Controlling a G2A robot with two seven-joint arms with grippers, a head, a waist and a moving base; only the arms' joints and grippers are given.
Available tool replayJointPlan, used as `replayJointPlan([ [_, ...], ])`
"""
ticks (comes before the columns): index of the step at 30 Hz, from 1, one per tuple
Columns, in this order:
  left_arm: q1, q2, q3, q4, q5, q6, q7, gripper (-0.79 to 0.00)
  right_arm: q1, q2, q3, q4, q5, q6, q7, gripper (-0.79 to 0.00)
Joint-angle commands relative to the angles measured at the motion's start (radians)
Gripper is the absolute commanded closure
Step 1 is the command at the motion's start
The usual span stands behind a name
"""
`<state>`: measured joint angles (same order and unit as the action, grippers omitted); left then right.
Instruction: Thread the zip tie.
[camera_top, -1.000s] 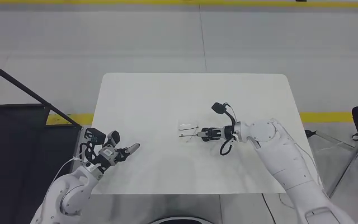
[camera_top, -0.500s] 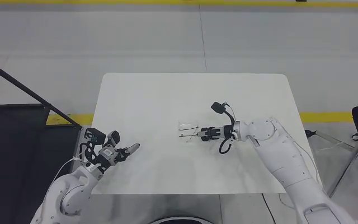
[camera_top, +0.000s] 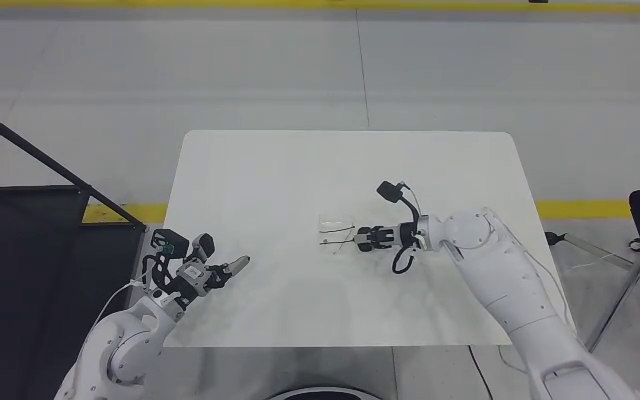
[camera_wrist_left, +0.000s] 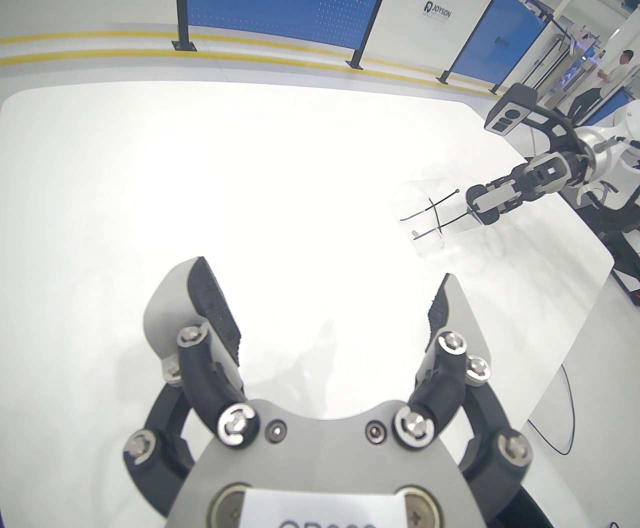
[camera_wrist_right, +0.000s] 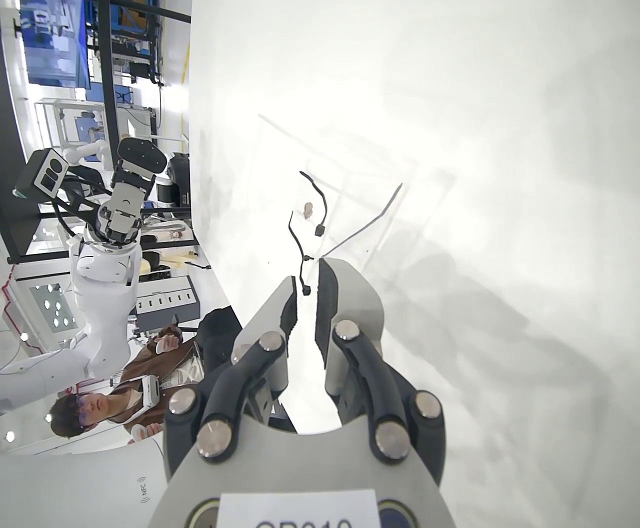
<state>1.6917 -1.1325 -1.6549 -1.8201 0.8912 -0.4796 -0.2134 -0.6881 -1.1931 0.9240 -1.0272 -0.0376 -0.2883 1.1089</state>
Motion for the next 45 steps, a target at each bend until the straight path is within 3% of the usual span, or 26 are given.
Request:
replayJointPlan([
  [1,0.000,0.000,0.000,0.000,0.000,0.000,0.000,-0.785,0.002,-0.001,-0.002,0.002,0.001,0.000,-0.001,-0.129],
  [9,0.000,0.000,0.000,0.000,0.000,0.000,0.000,-0.785,0.011,-0.005,-0.012,0.009,0.003,0.001,0.003,-0.099],
  [13,0.000,0.000,0.000,0.000,0.000,0.000,0.000,-0.785,0.015,-0.006,-0.015,0.013,0.005,0.002,0.004,0.000],
  [26,-0.003,0.000,0.003,-0.005,0.006,-0.008,0.000,-0.785,-0.024,0.019,0.045,-0.058,0.005,-0.037,0.017,0.000],
  [35,-0.079,0.020,-0.011,0.013,-0.057,-0.232,-0.103,-0.785,-0.127,0.073,0.156,-0.318,-0.055,0.006,0.092,0.000],
  [39,-0.153,0.033,0.009,0.063,-0.129,-0.391,-0.183,-0.785,-0.161,0.094,0.198,-0.424,-0.057,0.020,0.184,0.000],
  [45,-0.241,0.050,0.054,0.136,-0.243,-0.529,-0.269,-0.785,-0.172,0.112,0.226,-0.510,-0.041,0.049,0.280,0.000],
])
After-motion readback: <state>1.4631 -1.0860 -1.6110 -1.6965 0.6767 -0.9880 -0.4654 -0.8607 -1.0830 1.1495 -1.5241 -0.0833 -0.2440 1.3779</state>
